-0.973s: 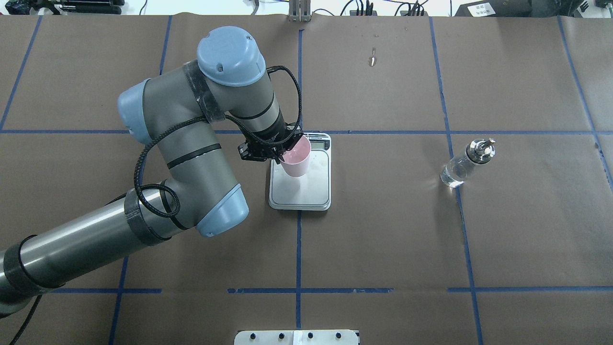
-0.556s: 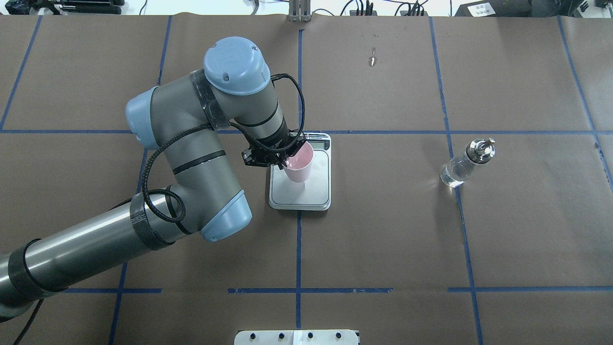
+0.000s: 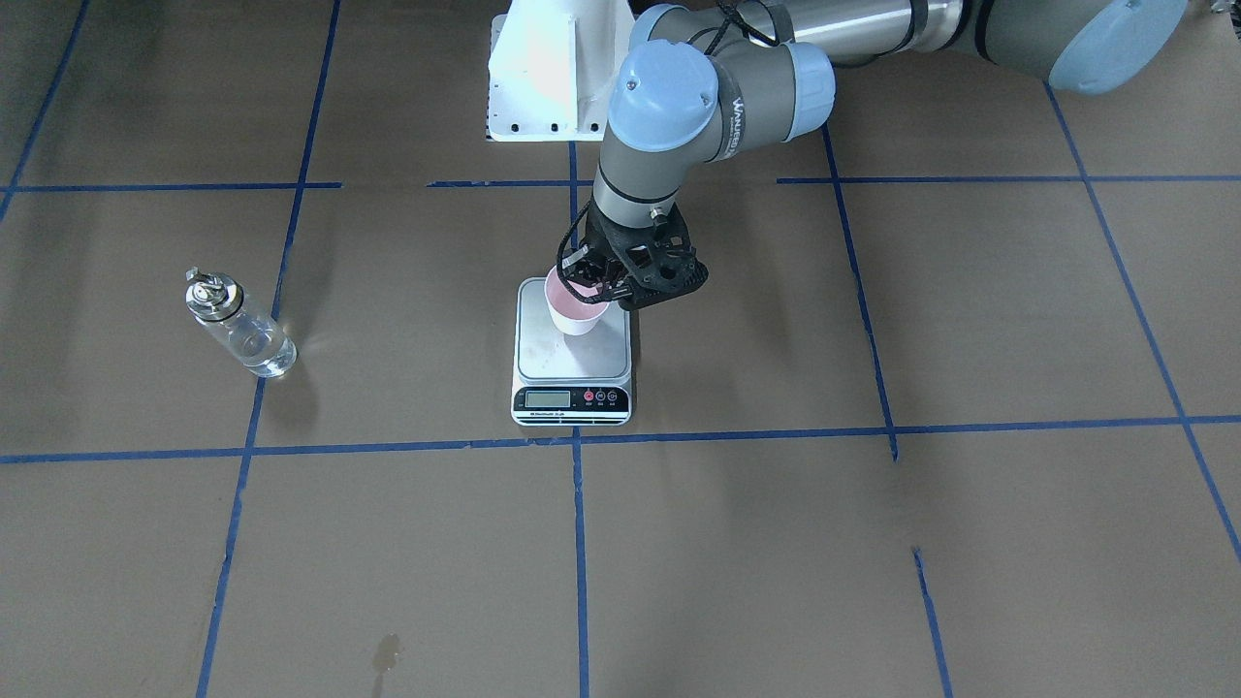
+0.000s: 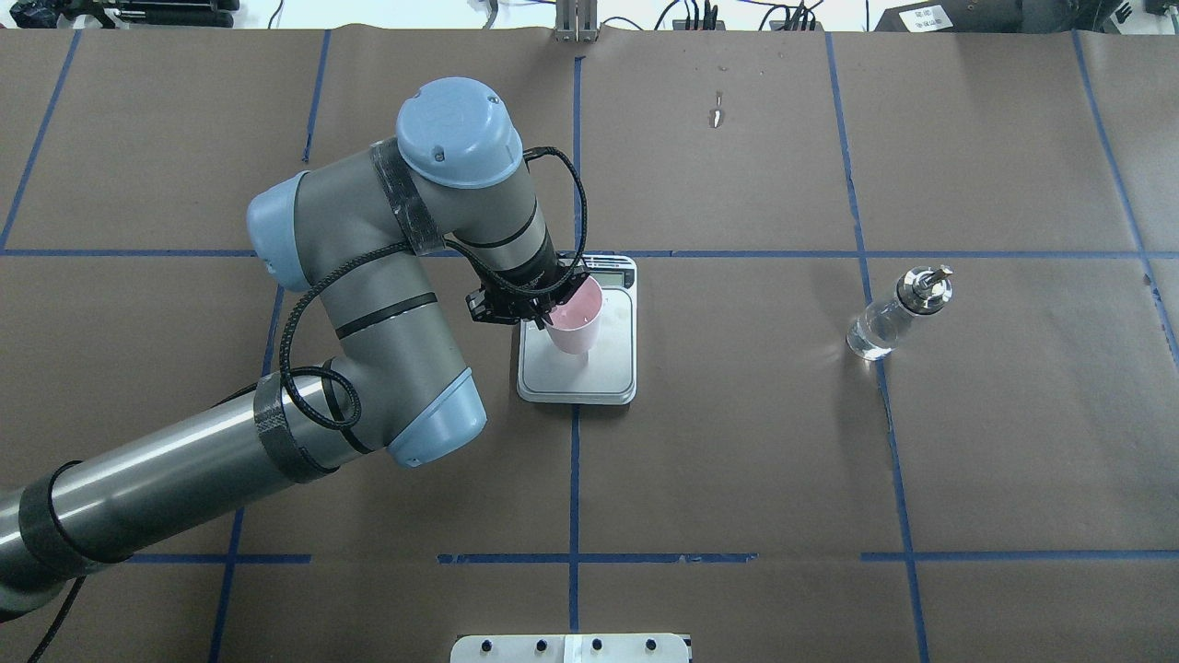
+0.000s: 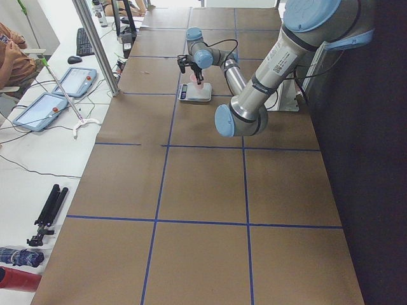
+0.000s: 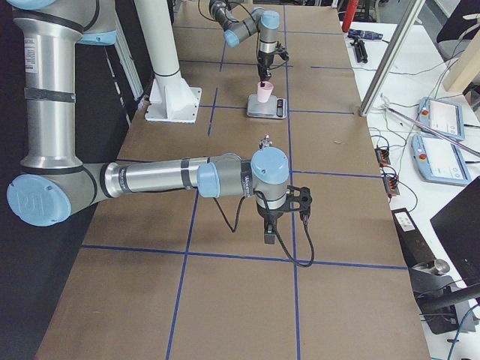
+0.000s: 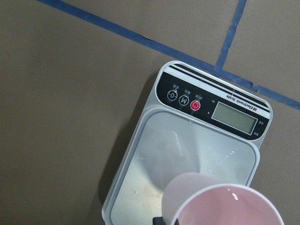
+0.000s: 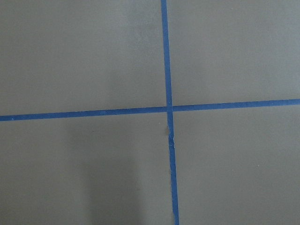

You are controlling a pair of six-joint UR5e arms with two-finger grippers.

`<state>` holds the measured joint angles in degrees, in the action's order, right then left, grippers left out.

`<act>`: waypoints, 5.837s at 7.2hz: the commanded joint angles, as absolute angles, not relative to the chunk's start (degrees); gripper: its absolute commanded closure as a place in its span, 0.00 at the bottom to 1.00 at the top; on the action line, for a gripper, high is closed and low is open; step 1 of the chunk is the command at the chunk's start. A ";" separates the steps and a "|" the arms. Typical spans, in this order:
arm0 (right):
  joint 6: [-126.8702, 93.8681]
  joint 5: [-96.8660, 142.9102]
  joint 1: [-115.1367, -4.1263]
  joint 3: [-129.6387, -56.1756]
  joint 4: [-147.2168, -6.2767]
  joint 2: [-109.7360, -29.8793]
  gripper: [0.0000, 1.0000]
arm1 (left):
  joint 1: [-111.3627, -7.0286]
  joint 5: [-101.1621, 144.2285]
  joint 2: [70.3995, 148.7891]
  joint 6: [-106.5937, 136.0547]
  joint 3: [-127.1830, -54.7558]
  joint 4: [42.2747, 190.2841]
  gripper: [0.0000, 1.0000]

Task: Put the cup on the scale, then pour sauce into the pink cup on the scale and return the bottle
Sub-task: 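Lower the pink cup onto the scale and open the left gripper, then raise the left gripper away from the cup while the right gripper approaches the bottle, then move the right gripper toward the glass bottle's base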

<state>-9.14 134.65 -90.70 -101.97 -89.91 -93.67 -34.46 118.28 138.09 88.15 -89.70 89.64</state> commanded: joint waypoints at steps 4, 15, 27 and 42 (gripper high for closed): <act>-9.05 134.56 -90.62 -101.78 -89.91 -93.52 0.00 | -34.37 117.60 138.16 88.07 -88.34 90.78 1.00; -9.05 134.83 -90.53 -102.22 -90.78 -90.11 0.00 | -35.50 117.60 137.12 87.45 -91.91 91.76 0.00; -59.18 120.98 -60.25 -138.94 -88.29 -98.50 0.00 | -52.46 117.77 117.00 52.68 -120.22 72.86 0.00; -79.29 36.69 -2.90 -113.83 -36.47 -112.41 0.00 | -58.36 117.77 111.09 37.79 -120.94 72.95 0.00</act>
